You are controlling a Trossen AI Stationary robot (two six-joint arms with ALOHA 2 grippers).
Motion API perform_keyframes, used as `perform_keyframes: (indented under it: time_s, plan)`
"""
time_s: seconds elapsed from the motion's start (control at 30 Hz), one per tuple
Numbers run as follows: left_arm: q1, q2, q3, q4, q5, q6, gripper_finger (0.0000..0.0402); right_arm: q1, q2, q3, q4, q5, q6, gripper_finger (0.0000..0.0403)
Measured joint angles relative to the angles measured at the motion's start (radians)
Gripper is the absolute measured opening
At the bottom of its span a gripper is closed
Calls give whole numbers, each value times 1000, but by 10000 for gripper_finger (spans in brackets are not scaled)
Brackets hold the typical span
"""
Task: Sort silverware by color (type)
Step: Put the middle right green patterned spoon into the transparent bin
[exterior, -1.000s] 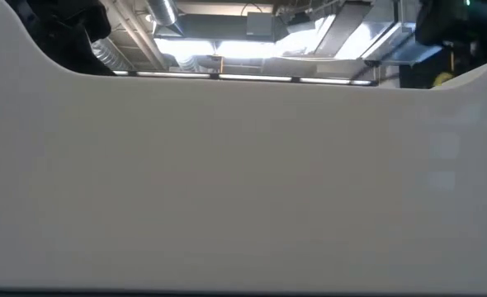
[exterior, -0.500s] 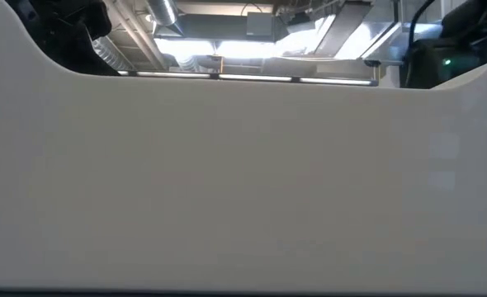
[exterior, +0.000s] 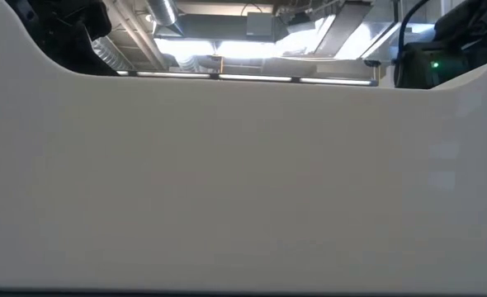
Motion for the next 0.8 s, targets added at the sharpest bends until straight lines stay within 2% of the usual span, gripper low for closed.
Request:
perform_keyframes:
  time_s: [0.07,0.23,0.37,0.43,0.6,0.8]
  plan:
    - [0,0,0,1,0,0,126,0,0,-1,8,0,-33,7]
    - [0,0,0,0,0,0,126,0,1,7,11,-7,-128,14]
    - [0,0,0,-2,0,1,126,1,1,44,2,29,-173,4]
    - [0,0,0,-4,-6,1,126,0,-1,79,38,62,-202,3]
    - [0,0,0,-5,-10,2,126,0,-2,151,33,67,-273,2]
    - [0,0,0,-5,-10,2,126,0,-6,285,-71,85,-336,1]
